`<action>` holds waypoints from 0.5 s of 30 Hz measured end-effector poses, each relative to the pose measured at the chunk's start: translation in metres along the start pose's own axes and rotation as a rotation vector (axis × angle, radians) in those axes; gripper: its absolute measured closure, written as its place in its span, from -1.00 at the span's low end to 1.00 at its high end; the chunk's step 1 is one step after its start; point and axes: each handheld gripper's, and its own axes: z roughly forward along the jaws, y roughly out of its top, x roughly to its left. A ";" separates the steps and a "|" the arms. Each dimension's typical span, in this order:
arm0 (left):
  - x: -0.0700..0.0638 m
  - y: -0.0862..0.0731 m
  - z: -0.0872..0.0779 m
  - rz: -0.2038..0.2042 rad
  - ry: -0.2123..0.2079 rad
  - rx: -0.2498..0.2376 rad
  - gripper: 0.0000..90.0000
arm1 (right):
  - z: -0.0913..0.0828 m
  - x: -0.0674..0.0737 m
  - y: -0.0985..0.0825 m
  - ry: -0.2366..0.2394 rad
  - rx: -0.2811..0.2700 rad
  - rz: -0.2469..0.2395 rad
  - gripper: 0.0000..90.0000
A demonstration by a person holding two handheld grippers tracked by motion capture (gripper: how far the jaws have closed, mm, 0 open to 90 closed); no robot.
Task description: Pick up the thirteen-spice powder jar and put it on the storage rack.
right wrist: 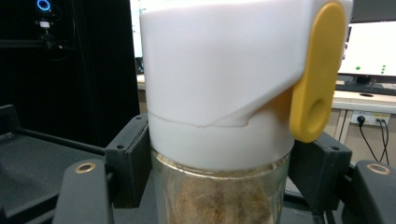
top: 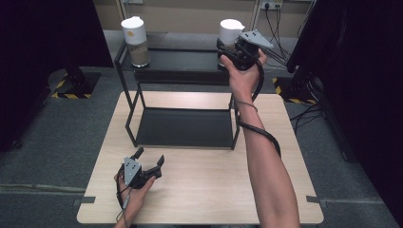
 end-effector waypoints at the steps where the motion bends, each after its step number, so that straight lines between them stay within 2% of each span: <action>1: 0.000 0.000 0.000 0.000 0.000 0.000 -0.73 | 0.000 0.000 0.000 -0.001 -0.001 0.001 -0.32; 15: 0.000 0.000 0.000 -0.001 0.000 0.001 -0.73 | -0.001 0.001 -0.003 -0.004 -0.007 0.009 -0.33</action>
